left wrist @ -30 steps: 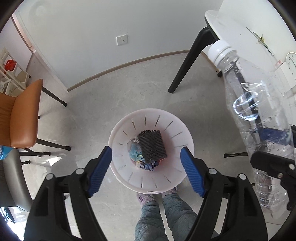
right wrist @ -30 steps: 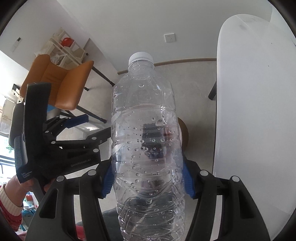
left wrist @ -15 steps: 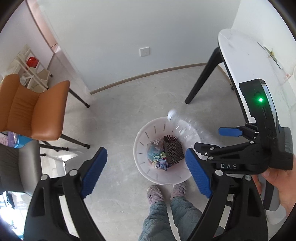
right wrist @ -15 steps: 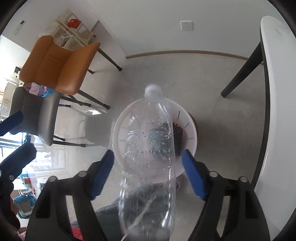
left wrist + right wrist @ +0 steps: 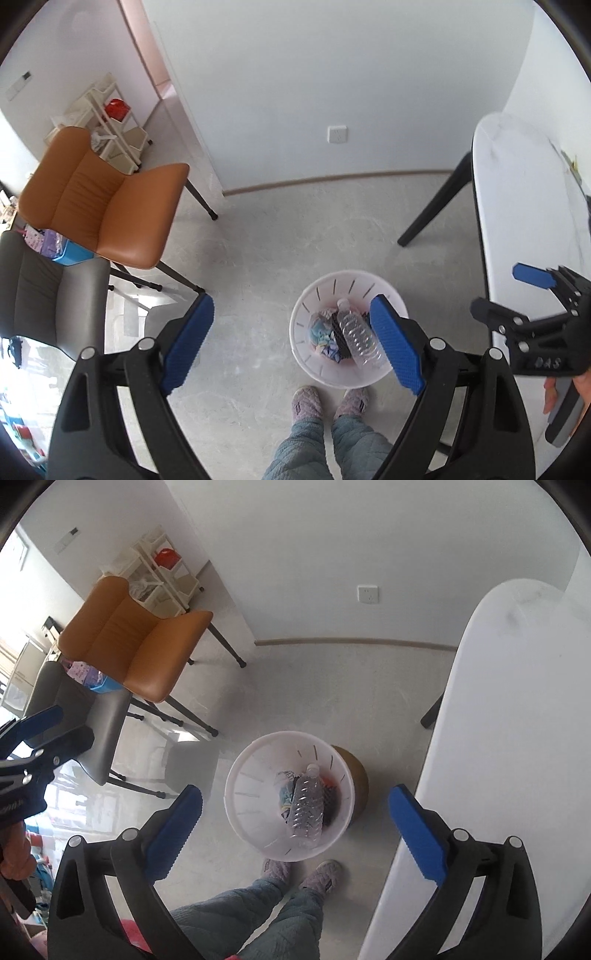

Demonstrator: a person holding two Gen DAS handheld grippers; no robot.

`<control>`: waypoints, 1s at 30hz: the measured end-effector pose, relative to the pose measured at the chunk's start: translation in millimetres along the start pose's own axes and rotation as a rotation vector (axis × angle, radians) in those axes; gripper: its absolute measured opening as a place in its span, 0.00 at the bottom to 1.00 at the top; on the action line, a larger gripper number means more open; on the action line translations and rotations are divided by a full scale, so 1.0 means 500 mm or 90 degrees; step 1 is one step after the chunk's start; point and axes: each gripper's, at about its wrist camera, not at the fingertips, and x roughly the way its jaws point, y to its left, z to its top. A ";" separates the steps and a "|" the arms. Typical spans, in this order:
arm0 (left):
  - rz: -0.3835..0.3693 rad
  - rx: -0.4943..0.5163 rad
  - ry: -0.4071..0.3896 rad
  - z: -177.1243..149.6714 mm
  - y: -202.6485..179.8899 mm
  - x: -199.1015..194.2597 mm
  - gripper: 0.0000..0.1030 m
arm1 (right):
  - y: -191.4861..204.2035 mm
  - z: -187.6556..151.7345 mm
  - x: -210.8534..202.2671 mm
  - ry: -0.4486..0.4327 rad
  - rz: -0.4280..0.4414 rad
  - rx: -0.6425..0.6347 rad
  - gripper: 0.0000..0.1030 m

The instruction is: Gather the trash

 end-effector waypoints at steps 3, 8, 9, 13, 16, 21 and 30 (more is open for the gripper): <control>0.011 -0.024 -0.046 0.017 -0.003 -0.061 0.86 | 0.010 0.017 -0.083 -0.049 -0.015 -0.032 0.97; 0.046 -0.049 -0.136 0.048 -0.014 -0.177 0.92 | 0.010 0.043 -0.203 -0.127 -0.005 -0.062 0.98; 0.052 -0.053 -0.150 0.053 -0.014 -0.198 0.92 | 0.012 0.046 -0.225 -0.143 -0.005 -0.070 0.98; 0.073 -0.068 -0.201 0.061 -0.021 -0.266 0.92 | 0.009 0.055 -0.296 -0.191 -0.006 -0.085 0.98; 0.079 -0.069 -0.222 0.067 -0.027 -0.298 0.92 | -0.004 0.053 -0.337 -0.216 -0.010 -0.080 0.98; 0.070 -0.054 -0.240 0.076 -0.047 -0.325 0.92 | -0.027 0.041 -0.380 -0.242 -0.029 -0.065 0.98; 0.063 -0.056 -0.266 0.071 -0.066 -0.352 0.92 | -0.029 0.020 -0.416 -0.270 -0.048 -0.057 0.98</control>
